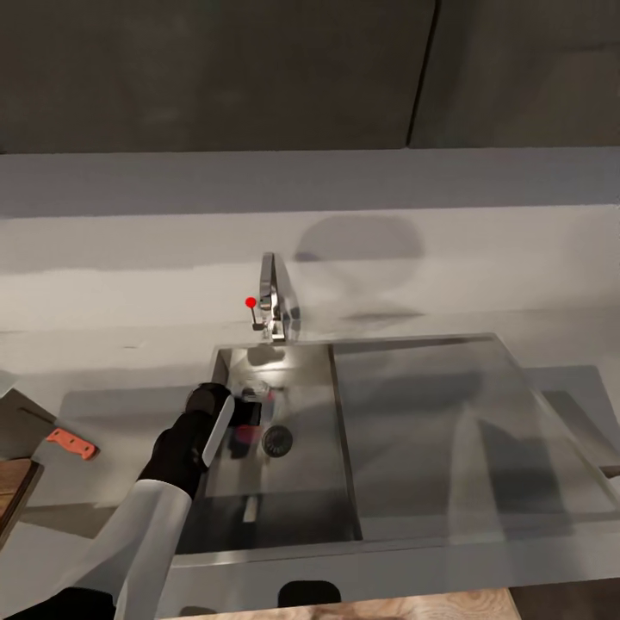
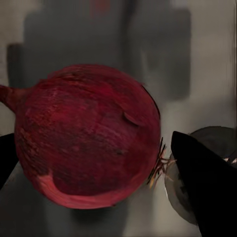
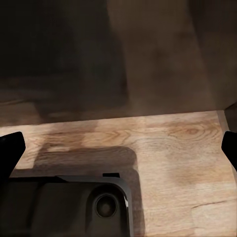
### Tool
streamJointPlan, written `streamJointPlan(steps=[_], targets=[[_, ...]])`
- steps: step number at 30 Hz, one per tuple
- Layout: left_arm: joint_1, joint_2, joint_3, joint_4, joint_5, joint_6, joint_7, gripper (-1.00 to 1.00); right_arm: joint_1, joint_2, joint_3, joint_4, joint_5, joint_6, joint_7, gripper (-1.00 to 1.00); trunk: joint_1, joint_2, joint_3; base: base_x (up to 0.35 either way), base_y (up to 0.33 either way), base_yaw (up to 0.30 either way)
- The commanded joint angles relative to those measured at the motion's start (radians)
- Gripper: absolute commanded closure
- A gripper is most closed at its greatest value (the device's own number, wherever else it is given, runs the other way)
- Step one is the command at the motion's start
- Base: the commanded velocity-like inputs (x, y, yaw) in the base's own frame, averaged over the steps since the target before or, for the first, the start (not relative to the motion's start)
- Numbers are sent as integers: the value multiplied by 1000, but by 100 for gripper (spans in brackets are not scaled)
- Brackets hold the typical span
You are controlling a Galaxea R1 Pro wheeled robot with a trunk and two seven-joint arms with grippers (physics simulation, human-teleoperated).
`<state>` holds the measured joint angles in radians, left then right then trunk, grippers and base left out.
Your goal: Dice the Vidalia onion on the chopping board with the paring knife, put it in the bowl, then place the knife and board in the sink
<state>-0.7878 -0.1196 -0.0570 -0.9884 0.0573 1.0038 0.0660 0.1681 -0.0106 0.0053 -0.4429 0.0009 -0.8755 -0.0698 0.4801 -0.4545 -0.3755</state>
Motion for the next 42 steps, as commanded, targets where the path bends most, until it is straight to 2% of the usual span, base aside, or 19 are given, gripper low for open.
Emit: streamJointPlan(steps=[1, 4, 5, 18, 32, 42], targets=[[-1, 0, -1, -4, 5, 4, 6, 100, 0, 0, 1, -2, 1, 0, -4, -100, 1, -1, 0, 0, 0, 0], [-1, 0, -1, -36, 7, 5, 6, 100, 0, 0, 1, -2, 1, 0, -4, -100, 1, -1, 5, 0, 0, 0], [-1, 0, -4, -181, 10, 14, 6, 100, 1, -1, 1, -2, 1, 0, -4, -100, 1, -1, 6, 0, 0, 0], [2, 0, -6, -286, 10, 16, 6, 100, 1, -1, 1, 0, 1, 1, -4, -100, 1, -1, 27, -73, 10, 0], [2, 0, -7, -363, 10, 18, 6, 100, 1, -2, 1, 0, 1, 1, -4, -100, 1, -1, 49, -283, 86, 0], [2, 0, -7, -402, 10, 18, 6, 100, 1, -2, 1, 0, 1, 1, -4, -100, 1, -1, 65, -195, 235, 0]])
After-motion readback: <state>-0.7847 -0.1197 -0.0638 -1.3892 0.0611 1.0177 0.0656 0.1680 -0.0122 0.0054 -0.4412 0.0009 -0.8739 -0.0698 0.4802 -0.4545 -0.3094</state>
